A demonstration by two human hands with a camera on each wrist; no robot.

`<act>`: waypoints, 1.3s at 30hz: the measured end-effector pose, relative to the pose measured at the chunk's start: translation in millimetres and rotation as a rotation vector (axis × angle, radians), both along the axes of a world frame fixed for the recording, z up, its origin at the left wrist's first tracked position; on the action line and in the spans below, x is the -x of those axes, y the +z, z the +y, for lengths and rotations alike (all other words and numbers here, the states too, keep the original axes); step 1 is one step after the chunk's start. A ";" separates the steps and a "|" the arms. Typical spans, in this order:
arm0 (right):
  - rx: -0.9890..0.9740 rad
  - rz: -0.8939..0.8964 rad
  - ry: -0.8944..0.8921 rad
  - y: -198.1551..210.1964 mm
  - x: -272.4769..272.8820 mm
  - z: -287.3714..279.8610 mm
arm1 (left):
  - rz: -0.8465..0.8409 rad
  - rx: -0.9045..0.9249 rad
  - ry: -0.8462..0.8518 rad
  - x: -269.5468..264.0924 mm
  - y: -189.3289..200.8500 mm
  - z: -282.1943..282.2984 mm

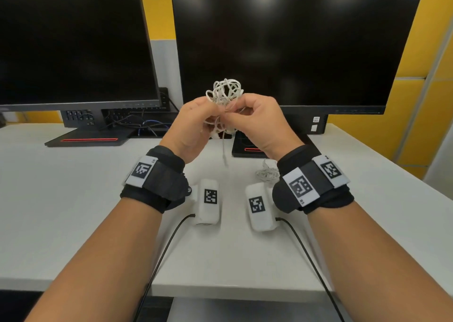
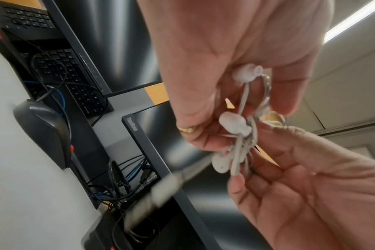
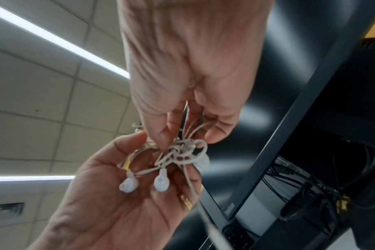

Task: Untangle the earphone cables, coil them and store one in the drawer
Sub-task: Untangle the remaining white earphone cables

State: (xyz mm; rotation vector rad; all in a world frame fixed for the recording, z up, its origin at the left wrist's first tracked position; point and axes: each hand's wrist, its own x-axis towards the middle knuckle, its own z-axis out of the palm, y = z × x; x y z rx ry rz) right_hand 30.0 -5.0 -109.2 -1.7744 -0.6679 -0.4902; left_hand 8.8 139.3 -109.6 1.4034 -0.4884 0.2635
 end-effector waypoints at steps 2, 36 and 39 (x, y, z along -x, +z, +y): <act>-0.001 -0.051 -0.085 1.7 -1.3 -0.7 | 0.018 0.019 -0.046 1.7 0.6 -0.6; -0.104 0.238 0.096 8.0 0.8 -12.9 | -0.034 -0.048 0.081 -2.0 -1.5 -3.9; -0.072 0.230 -0.005 8.1 -0.8 -13.8 | -0.040 -0.047 0.124 -2.7 -2.2 -7.2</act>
